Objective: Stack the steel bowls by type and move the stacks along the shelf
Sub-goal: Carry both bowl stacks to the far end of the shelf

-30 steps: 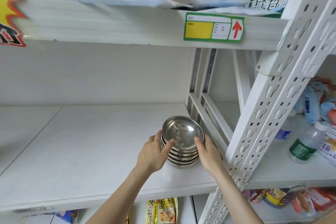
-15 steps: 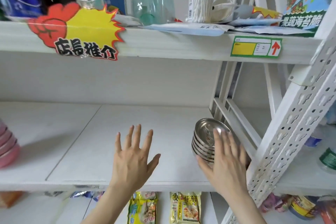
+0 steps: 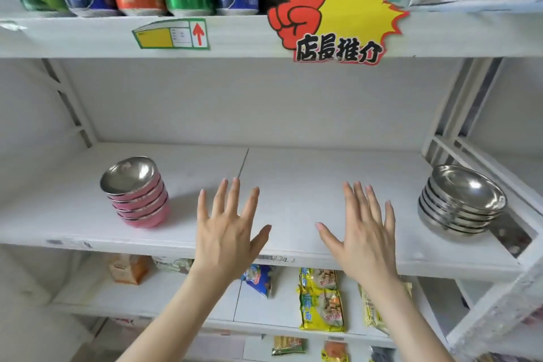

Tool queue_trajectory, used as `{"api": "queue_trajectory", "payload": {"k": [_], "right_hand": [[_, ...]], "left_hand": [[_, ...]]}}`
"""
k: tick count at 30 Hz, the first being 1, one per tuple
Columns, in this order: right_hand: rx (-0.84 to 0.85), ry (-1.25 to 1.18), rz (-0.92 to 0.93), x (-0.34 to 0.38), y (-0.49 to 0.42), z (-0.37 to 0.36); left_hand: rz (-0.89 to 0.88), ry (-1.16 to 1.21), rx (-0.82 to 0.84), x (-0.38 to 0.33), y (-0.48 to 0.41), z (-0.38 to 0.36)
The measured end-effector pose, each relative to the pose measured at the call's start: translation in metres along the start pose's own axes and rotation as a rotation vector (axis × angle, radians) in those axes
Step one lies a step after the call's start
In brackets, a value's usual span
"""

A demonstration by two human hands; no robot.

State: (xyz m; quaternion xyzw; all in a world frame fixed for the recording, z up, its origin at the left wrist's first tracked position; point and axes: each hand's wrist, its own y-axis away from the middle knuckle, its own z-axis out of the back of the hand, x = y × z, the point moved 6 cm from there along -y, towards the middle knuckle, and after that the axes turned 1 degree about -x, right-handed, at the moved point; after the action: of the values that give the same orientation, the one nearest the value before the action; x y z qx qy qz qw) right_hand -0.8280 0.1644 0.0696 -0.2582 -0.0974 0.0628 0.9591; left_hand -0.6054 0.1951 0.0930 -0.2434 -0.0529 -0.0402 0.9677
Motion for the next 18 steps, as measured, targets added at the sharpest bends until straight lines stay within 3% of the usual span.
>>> {"api": "queue_trajectory", "payload": {"k": [11,18], "right_hand": [[0.009,-0.051,0.036,0.144,-0.032,-0.054],[-0.03,-0.047,0.018,0.23,-0.045,-0.083]], "left_hand": [[0.024,-0.039,-0.03,0.147,-0.002,-0.024],[-0.064,-0.008,-0.067,0.235,-0.009,-0.044]]}}
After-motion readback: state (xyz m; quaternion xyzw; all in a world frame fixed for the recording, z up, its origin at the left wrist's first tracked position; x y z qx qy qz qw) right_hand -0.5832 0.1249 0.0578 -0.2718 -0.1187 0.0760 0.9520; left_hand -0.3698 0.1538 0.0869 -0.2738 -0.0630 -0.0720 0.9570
